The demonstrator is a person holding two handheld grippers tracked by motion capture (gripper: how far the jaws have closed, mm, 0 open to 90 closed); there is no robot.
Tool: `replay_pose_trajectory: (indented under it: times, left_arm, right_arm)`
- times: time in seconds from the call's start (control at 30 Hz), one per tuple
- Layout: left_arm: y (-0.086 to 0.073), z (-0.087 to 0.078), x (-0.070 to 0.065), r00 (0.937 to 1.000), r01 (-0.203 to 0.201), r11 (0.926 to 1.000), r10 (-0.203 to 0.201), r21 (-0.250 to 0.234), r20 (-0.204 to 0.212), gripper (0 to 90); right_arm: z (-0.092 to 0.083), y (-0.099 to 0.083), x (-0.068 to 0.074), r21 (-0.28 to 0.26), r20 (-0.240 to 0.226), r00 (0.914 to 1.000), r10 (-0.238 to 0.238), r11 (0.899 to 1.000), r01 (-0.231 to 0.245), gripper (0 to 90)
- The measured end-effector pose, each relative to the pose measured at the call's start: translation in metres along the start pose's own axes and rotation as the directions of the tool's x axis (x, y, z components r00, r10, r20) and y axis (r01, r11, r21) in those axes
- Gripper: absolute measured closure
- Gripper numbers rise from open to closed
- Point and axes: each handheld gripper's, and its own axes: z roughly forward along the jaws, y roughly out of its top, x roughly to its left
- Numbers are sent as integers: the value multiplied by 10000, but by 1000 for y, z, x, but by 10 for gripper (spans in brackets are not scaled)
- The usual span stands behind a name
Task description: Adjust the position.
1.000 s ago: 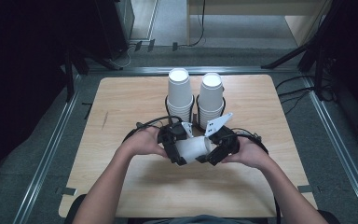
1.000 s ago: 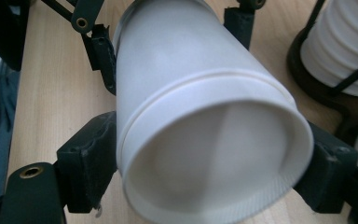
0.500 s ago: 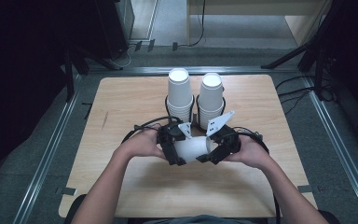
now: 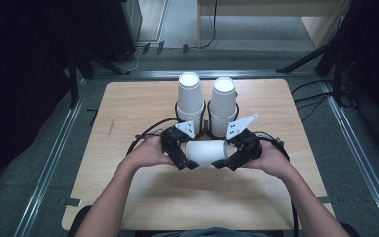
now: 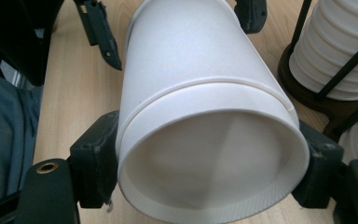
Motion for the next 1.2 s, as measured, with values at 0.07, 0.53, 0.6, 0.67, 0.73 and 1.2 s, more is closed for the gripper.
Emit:
replay_pose_trajectory:
  times: [0.07, 0.53, 0.6, 0.67, 0.73, 1.2]
  left_arm:
    - [-3, -2, 1, 9997, 214, 9993, -209, -310, 160, 0]
    - [-13, 13, 0, 9964, 449, 9944, -376, -956, 765, 0]
    - [-14, 14, 1, 9958, 511, 9920, -418, -1150, 819, 0]
    - [-15, 13, 2, 9953, 528, 9898, -414, -1327, 878, 0]
    - [-15, 12, 1, 9959, 497, 9881, -380, -1454, 822, 0]
    - [-12, 10, 1, 9911, 531, 9860, -328, -1580, 1287, 81]
  right_arm:
    - [-1, 0, 0, -41, -20, 10000, 8, 10000, -8, 236]
    - [-8, 1, 2, -488, -322, 9995, 64, 9988, -80, 235]
    - [-8, 1, 2, -527, -276, 9996, 41, 9986, -55, 235]
    - [-8, 2, 2, -579, -338, 9994, 58, 9983, -77, 235]
    - [-9, 2, 2, -671, -375, 9992, 112, 9976, -137, 235]
    - [-5, 2, 0, -892, -671, 9976, 140, 9958, -200, 237]
